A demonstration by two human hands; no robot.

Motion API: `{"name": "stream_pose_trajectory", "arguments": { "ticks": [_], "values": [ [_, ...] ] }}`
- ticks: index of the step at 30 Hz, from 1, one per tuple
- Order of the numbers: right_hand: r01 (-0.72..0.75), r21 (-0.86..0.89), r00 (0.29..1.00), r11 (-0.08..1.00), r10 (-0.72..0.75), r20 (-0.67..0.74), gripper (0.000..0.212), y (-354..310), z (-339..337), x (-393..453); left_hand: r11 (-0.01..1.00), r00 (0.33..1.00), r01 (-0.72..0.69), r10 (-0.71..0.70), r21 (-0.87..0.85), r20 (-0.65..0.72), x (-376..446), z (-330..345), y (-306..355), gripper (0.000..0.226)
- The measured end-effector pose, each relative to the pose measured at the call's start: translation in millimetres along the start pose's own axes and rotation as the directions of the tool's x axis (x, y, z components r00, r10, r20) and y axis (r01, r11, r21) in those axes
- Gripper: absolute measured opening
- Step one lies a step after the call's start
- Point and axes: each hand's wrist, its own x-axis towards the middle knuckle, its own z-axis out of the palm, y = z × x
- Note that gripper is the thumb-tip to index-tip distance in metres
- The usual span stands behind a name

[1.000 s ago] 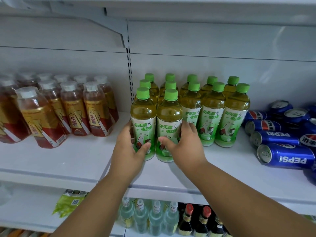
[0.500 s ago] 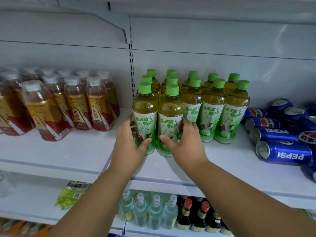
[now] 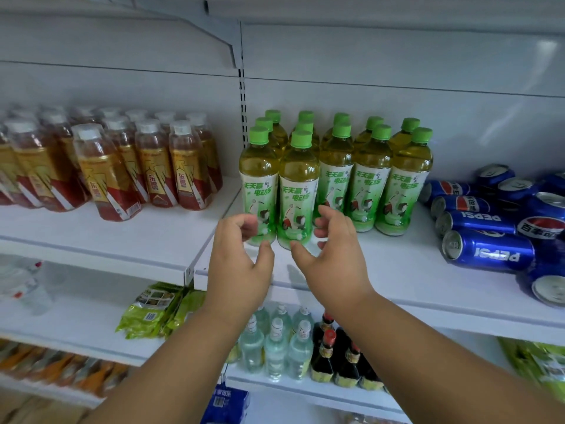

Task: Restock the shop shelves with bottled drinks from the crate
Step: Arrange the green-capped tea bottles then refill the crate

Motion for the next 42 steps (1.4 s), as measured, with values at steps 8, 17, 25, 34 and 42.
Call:
{"name": "stream_pose_trajectory", "arguments": {
  "ticks": [8,17,25,34,42],
  "values": [
    [0.066,0.091,0.987,0.994,-0.078,0.14,0.06,-21,-29,-86,1.0,1.0,0.03,-0.03,0.004,-0.01,-91,-34,53,0.03],
    [0.074,0.203,0.948,0.976,-0.132,0.29,0.043,-31,-57,-220,0.986,0.989,0.136,-0.13,0.092,-0.074,-237,-95,101,0.033],
    [0.104,0.275,0.82,0.956,-0.239,0.521,0.038,-76,-32,-328,0.95,0.948,0.252,-0.205,0.183,-0.242,-342,-201,119,0.044],
    [0.166,0.307,0.734,0.937,-0.325,0.596,0.041,-148,16,-408,0.941,0.939,0.27,-0.211,0.206,-0.27,-390,-300,119,0.048],
    [0.051,0.336,0.688,0.94,-0.277,0.671,0.039,-249,135,-519,0.877,0.928,0.347,-0.27,0.332,-0.258,-446,-467,72,0.039]
  ]
}}
